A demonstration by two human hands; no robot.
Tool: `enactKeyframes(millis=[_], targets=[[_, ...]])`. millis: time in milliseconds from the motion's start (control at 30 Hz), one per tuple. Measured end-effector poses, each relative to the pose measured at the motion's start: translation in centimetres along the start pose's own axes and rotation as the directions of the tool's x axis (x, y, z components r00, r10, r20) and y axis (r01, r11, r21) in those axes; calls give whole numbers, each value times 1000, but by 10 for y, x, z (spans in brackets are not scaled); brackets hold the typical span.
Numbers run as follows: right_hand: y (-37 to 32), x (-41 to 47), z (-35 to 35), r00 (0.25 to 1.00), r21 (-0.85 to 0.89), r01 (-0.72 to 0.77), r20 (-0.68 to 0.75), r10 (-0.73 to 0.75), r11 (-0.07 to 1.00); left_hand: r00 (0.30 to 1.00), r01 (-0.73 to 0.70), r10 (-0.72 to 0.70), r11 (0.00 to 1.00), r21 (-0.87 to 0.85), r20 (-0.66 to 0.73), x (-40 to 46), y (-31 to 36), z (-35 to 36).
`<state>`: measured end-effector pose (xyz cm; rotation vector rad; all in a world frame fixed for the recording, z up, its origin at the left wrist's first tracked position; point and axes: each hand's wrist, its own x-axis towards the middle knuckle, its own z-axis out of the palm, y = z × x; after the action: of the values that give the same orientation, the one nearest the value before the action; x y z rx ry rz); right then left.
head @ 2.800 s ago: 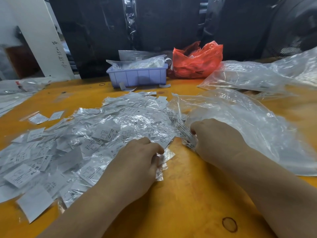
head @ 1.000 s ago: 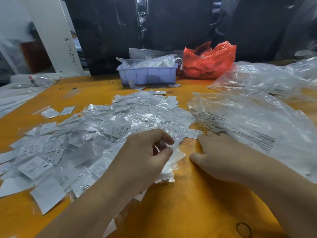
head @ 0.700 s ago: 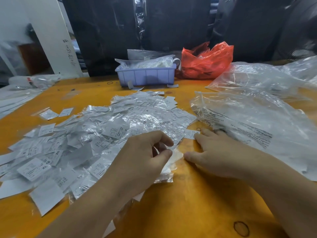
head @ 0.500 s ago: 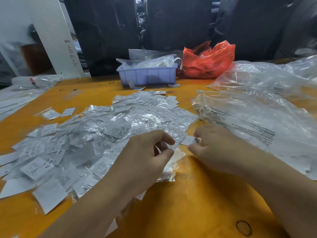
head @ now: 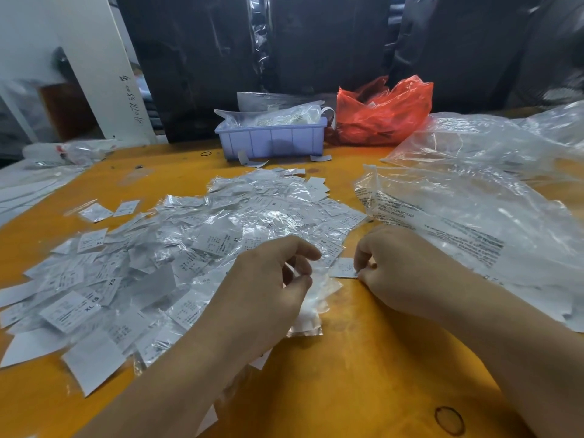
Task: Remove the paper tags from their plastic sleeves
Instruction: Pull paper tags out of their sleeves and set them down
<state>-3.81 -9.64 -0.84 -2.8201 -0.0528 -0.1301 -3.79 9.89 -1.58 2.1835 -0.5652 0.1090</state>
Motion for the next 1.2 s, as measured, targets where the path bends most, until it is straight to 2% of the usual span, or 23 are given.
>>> enactKeyframes(millis=[167,333,567,700,833,967,1100,1200], targets=[[2,0,-1,997,90,-53,59,48,995,1000,13,-13,1000,-19,-28,0,-1,0],[1,0,0,991,84,-79,118,69,993,995,-5,-1,998,-59,-103,1,2,-1],[-3,-3,-7,998,272,-50,-14,56,961,977,32,-89,960,-279,-191,5,0,-10],[-7,-7,-13,996,413,5,-78,30,911,964,76,-193,858,-507,-182,7,-1,-13],[-10,-9,-18,973,539,87,-227,44,838,957,102,-255,749,-655,-142,9,-2,-16],[-14,-13,-16,976,696,136,-215,24,705,955,100,-261,726,-680,-138,9,-2,-15],[-20,-18,-10,981,733,194,-159,-113,652,952,104,-269,730,-675,-144,9,-2,-13],[-20,-18,-7,981,744,195,-134,-143,639,952,100,-267,732,-673,-149,9,-1,-12]])
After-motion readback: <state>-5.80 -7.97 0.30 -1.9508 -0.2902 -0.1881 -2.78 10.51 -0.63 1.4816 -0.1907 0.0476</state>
